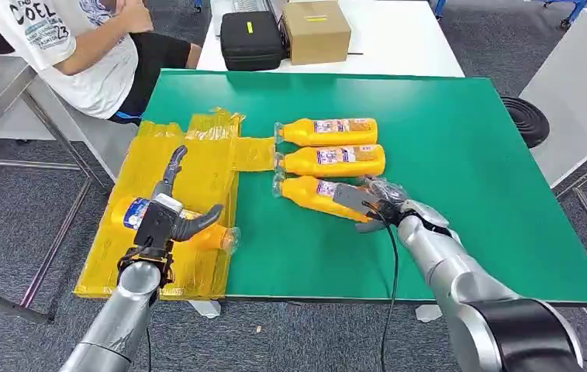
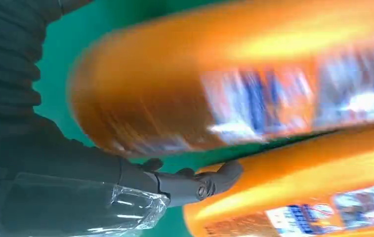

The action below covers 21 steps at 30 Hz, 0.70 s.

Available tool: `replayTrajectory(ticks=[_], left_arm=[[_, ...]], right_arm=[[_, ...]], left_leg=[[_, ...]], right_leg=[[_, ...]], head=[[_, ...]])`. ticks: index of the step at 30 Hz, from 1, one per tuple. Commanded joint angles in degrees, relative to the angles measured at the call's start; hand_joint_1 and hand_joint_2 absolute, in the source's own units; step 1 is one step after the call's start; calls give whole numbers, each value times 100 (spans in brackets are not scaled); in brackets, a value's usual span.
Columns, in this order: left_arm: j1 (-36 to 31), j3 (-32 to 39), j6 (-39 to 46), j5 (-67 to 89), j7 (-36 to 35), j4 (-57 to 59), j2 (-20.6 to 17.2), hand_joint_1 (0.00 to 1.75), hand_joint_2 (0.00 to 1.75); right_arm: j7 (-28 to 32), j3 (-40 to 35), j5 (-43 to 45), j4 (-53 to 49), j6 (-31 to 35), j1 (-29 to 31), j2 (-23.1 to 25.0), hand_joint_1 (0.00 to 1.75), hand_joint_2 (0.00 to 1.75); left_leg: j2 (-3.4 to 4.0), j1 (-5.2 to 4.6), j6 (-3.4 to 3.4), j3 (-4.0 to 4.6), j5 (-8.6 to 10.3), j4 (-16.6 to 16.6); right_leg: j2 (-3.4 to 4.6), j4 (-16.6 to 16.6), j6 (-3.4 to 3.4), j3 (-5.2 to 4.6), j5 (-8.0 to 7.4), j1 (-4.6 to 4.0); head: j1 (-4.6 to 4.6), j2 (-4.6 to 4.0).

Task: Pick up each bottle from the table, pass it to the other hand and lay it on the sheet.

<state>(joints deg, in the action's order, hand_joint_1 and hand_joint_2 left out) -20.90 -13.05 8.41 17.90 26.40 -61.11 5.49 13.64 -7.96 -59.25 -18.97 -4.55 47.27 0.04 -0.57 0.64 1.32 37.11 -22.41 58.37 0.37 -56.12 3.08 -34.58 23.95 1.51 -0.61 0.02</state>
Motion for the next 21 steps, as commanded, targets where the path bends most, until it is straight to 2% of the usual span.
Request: replayTrajectory(ticks=[1, 8, 18, 21], left_arm=[[-123, 145, 31, -29, -18, 323, 0, 0, 175], [-18, 139, 43, -24, -63, 141, -22, 0, 175], [8, 147, 30, -32, -94, 179, -11, 0, 175], [0, 147, 29, -32, -94, 178, -11, 0, 175]], right_arm=[[398, 182, 130, 296, -218, 297, 233, 0, 175], [634, 126, 269, 200, -295, 381, 319, 0, 175], [488, 23, 245, 250, -334, 292, 324, 0, 175], [486, 26, 249, 249, -340, 304, 324, 0, 175]], left_leg=[[11, 1, -4, -20, -10, 1], [14, -2, -1, -7, -6, 2], [14, 3, -5, -34, -18, 2], [8, 1, -3, -18, -9, 0]], right_leg=[[3, -2, -19, 17, 9, -5], [9, -4, -10, 3, 3, 0], [2, -1, -28, 33, 15, -8], [1, 0, -16, 18, 8, -4]], head=[[0, 0], [0, 0], [0, 0], [0, 0]])
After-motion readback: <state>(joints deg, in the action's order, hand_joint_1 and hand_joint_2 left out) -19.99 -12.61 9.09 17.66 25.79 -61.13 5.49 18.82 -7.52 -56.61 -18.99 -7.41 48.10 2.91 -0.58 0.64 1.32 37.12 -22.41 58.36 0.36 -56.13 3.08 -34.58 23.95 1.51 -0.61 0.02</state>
